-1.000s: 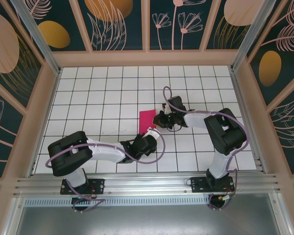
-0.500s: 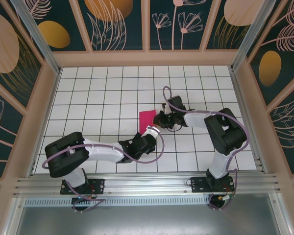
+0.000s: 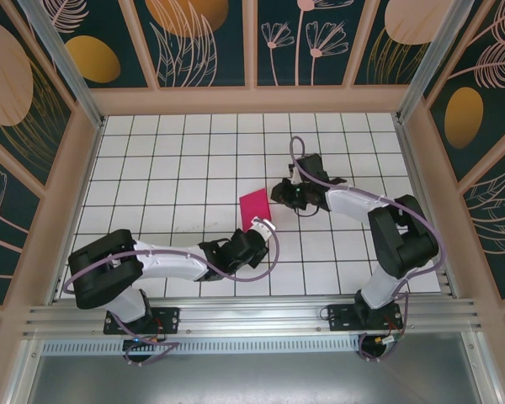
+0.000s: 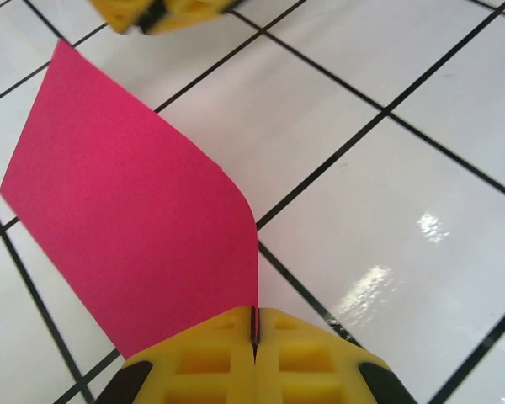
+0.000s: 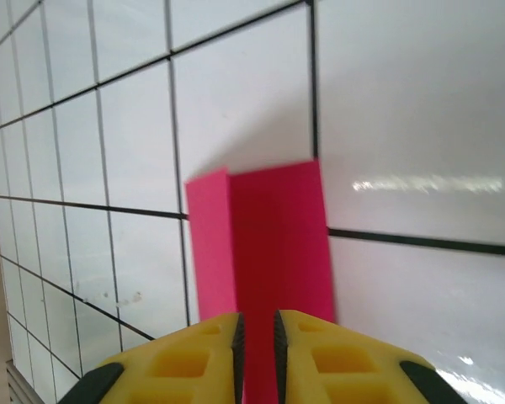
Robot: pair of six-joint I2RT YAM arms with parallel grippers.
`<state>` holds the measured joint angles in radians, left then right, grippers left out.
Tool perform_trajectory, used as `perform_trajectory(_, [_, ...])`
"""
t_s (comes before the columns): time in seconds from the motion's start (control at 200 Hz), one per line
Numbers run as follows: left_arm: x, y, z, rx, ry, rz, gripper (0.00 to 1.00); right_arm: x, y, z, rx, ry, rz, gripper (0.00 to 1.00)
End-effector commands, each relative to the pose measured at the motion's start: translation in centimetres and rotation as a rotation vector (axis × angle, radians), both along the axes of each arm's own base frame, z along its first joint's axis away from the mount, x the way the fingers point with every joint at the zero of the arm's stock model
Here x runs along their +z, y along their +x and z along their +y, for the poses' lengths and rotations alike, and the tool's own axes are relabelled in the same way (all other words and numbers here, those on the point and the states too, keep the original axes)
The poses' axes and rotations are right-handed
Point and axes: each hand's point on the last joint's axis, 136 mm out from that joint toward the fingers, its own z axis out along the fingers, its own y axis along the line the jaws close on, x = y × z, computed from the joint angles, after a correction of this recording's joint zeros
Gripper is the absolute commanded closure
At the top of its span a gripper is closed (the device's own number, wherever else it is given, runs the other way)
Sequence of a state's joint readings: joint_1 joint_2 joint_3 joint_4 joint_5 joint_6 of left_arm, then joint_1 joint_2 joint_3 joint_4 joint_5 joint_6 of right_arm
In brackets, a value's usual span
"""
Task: Fold a paper plane with a square sheet of paper (pick it up from the middle)
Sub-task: Third fold the triangle at the center of the table.
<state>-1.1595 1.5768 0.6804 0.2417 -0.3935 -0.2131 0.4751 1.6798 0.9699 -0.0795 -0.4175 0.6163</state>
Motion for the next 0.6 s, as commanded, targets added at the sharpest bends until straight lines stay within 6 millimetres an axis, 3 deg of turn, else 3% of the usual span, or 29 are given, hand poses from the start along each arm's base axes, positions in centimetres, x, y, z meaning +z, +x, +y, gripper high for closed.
perform_trajectory(0.0, [0.0, -1.1, -0.5, -0.055, -0.014, 0.039, 1.0, 2.1, 0.5, 1.6, 0.058, 0.008, -0.079, 0.82])
perform_trajectory(0.26, [-0.4, -2.0, -0.2, -0.093, -0.003, 0.075, 1.0, -0.3, -0.3, 4.6, 0.197, 0.009, -0.019, 0.84])
perform_trajectory(0.385, [-0.4, -2.3, 0.2, -0.09, -0.017, 0.086, 1.0, -2.1, -1.0, 5.1, 0.23, -0.022, 0.028, 0.85])
perform_trajectory(0.59, [-0.9, -2.5, 0.8, -0.105, -0.042, 0.14, 1.0, -5.1, -1.5, 4.2, 0.243, -0.14, 0.066, 0.85])
